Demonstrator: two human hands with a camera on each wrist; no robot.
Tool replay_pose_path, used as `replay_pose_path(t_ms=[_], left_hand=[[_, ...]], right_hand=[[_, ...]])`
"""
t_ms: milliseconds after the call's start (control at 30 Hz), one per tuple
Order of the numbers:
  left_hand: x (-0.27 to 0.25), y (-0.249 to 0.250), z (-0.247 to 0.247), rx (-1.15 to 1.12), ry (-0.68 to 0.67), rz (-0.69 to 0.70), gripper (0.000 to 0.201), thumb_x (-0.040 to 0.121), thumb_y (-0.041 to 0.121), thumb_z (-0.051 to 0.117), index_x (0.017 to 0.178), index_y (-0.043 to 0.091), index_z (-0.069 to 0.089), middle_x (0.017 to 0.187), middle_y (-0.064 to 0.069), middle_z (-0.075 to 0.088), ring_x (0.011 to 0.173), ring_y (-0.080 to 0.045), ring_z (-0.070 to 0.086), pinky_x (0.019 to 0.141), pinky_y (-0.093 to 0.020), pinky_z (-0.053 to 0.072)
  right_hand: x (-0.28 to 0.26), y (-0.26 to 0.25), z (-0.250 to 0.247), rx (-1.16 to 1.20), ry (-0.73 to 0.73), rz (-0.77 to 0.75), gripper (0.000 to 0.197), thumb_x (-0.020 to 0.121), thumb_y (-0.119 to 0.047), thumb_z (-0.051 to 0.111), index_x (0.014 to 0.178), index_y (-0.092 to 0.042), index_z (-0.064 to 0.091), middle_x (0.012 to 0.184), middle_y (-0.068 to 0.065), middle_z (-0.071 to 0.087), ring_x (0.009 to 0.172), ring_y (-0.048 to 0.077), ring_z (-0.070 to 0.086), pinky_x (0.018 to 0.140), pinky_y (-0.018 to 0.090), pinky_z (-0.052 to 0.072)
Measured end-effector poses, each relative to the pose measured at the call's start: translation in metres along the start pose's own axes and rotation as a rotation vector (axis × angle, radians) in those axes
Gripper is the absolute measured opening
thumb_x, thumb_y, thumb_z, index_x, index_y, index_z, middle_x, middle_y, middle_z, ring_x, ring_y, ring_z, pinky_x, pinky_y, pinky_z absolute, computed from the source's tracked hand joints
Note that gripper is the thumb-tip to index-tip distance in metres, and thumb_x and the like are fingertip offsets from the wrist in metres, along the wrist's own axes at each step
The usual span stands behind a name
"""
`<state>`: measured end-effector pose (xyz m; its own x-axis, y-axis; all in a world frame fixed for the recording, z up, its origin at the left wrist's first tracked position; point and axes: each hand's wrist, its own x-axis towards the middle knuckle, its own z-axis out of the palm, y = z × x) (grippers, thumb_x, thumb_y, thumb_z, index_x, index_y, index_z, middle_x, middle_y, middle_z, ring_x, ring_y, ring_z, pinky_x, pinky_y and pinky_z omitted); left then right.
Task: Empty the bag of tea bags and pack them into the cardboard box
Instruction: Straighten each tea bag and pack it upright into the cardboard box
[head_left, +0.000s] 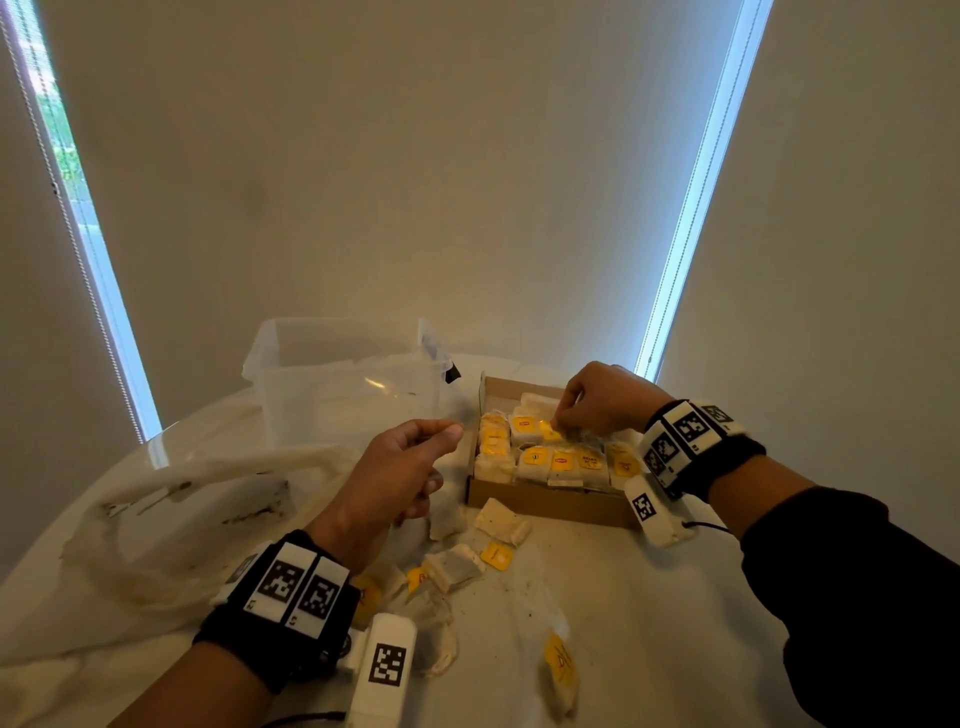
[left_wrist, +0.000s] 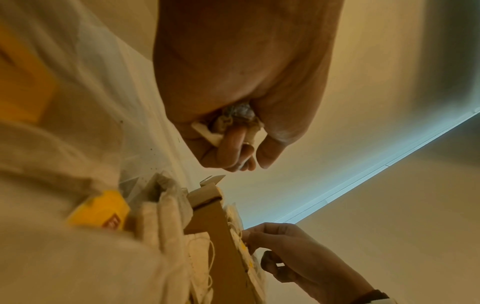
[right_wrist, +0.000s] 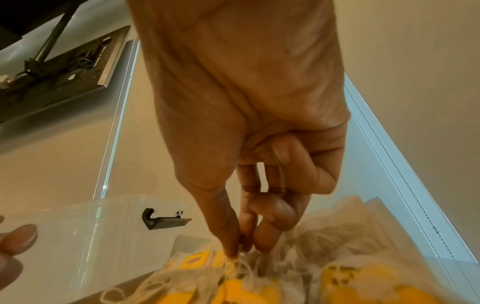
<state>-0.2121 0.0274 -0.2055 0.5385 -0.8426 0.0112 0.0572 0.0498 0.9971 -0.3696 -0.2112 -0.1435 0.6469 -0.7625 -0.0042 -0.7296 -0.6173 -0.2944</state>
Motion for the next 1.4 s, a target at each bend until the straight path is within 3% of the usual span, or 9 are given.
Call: replay_pose_path(t_ms=[267,400,600,700,833,967,1133,1233,1400], left_hand=[[0.001,-0.001,-0.001,-0.006,-0.003,-0.001,0.028,0.101,0.034,0.071,0.123,0.018,0.071,0.114,-0.002,0.071,0.050,-0.005,0.045,0.040,-0.019,0.032],[0.002,-0.003,-0.002,0.010,-0.005,0.004,0.028,0.100,0.038,0.072,0.122,0.021,0.073,0.112,-0.002,0.071,0.052,-0.005,0.046,0.042,-0.021,0.031],[0.003,-0.004,-0.003,0.000,-0.003,0.004,0.027,0.099,0.038,0.073,0.121,0.022,0.074,0.113,-0.001,0.071,0.054,-0.007,0.046,0.045,-0.023,0.029],[0.003,-0.004,-0.002,-0.003,-0.007,0.005,0.026,0.100,0.036,0.072,0.121,0.021,0.074,0.115,-0.004,0.071,0.054,-0.007,0.046,0.044,-0.022,0.031],[0.002,-0.004,-0.002,-0.011,-0.013,0.011,0.026,0.101,0.034,0.071,0.123,0.019,0.073,0.114,-0.005,0.070,0.055,-0.006,0.046,0.042,-0.020,0.033],[0.003,-0.003,-0.002,-0.005,-0.010,0.009,0.025,0.101,0.035,0.072,0.122,0.020,0.074,0.113,-0.003,0.071,0.056,-0.007,0.046,0.042,-0.020,0.031],[0.003,-0.003,-0.002,-0.005,-0.009,0.006,0.025,0.101,0.034,0.072,0.121,0.020,0.074,0.111,-0.002,0.070,0.055,-0.008,0.045,0.042,-0.020,0.031],[0.003,-0.004,-0.003,-0.003,-0.010,0.006,0.025,0.101,0.036,0.072,0.121,0.021,0.074,0.111,-0.003,0.071,0.056,-0.008,0.045,0.043,-0.021,0.031],[0.003,-0.004,-0.003,-0.010,-0.011,0.012,0.026,0.100,0.036,0.073,0.121,0.020,0.073,0.112,-0.004,0.071,0.056,-0.008,0.045,0.043,-0.022,0.030]], right_hand=[[-0.006,0.003,0.000,0.021,0.112,-0.004,0.015,0.089,-0.037,0.084,0.085,-0.024,0.077,0.086,-0.007,0.071,0.086,0.013,0.069,0.082,0.034,0.060],[-0.008,-0.008,0.001,0.052,0.128,-0.146,0.011,0.091,-0.034,0.083,0.095,-0.025,0.077,0.089,-0.012,0.068,0.086,0.008,0.066,0.091,0.038,0.060],[0.005,-0.022,0.009,-0.022,0.106,-0.170,0.022,0.094,-0.044,0.077,0.108,-0.027,0.077,0.096,-0.009,0.067,0.098,0.016,0.068,0.092,0.038,0.058],[0.009,-0.024,0.012,-0.003,0.032,-0.241,0.022,0.097,-0.039,0.075,0.119,-0.037,0.075,0.099,-0.008,0.070,0.090,0.011,0.067,0.090,0.034,0.053],[0.011,-0.029,0.017,-0.053,0.005,-0.272,0.012,0.094,-0.035,0.080,0.107,-0.036,0.080,0.097,-0.010,0.075,0.085,0.002,0.064,0.086,0.031,0.051],[0.011,-0.028,0.019,-0.049,0.005,-0.272,0.005,0.093,-0.029,0.082,0.098,-0.031,0.080,0.094,-0.011,0.075,0.089,0.003,0.065,0.084,0.031,0.049],[0.010,-0.031,0.014,-0.063,-0.048,-0.304,0.020,0.100,-0.022,0.074,0.116,-0.033,0.077,0.106,-0.005,0.074,0.099,0.012,0.065,0.090,0.033,0.048],[0.012,-0.034,0.016,-0.119,-0.103,-0.291,0.026,0.099,-0.028,0.075,0.125,-0.034,0.074,0.112,-0.004,0.070,0.101,0.014,0.062,0.093,0.034,0.046],[0.016,-0.036,0.021,-0.112,-0.068,-0.262,0.020,0.092,-0.027,0.083,0.110,-0.030,0.075,0.110,-0.006,0.067,0.102,0.015,0.063,0.088,0.032,0.049]])
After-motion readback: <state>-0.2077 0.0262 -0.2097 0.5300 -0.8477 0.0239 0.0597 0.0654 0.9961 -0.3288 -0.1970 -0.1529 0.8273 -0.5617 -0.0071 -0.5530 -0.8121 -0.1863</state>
